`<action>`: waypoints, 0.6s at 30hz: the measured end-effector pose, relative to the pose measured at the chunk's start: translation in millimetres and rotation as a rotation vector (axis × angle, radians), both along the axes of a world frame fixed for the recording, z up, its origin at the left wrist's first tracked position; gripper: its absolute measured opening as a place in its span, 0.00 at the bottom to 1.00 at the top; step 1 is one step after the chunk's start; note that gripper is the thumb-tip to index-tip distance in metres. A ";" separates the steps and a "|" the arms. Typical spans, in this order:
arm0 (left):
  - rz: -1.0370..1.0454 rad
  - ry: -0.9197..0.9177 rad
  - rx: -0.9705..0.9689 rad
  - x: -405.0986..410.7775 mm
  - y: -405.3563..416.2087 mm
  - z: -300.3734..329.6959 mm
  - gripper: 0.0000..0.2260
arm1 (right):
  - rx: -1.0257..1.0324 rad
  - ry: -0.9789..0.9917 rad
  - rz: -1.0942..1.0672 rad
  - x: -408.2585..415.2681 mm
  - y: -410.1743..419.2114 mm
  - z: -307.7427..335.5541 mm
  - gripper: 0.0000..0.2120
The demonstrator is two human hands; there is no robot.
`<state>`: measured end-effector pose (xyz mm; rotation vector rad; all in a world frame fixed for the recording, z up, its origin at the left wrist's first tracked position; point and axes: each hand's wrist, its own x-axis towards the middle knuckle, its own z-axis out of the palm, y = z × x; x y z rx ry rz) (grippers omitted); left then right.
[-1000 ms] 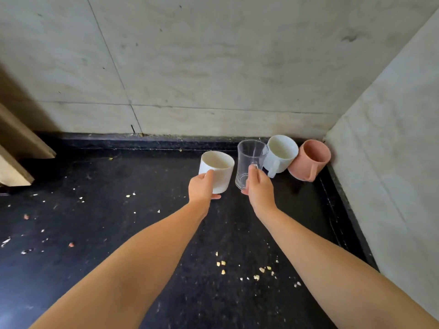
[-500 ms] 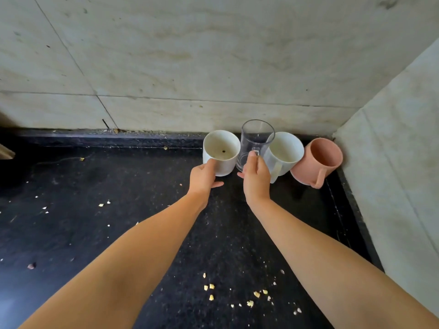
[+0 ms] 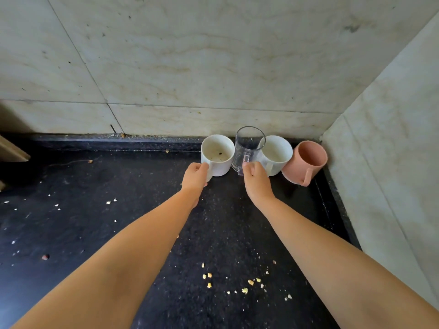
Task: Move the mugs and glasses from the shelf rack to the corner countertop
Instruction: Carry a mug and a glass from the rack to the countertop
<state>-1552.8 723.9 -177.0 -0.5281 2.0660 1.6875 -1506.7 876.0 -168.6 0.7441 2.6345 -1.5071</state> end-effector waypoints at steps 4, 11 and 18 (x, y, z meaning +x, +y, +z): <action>-0.158 0.108 -0.239 12.4 -25.8 21.9 0.13 | 0.208 0.003 0.035 23.8 7.0 20.0 0.14; -0.503 0.415 -0.636 56.8 -69.5 69.2 0.16 | 0.566 0.070 0.296 66.0 -27.4 68.5 0.15; -0.503 0.532 -0.835 112.0 -116.4 97.1 0.15 | 0.830 0.147 0.620 99.4 -94.0 94.4 0.17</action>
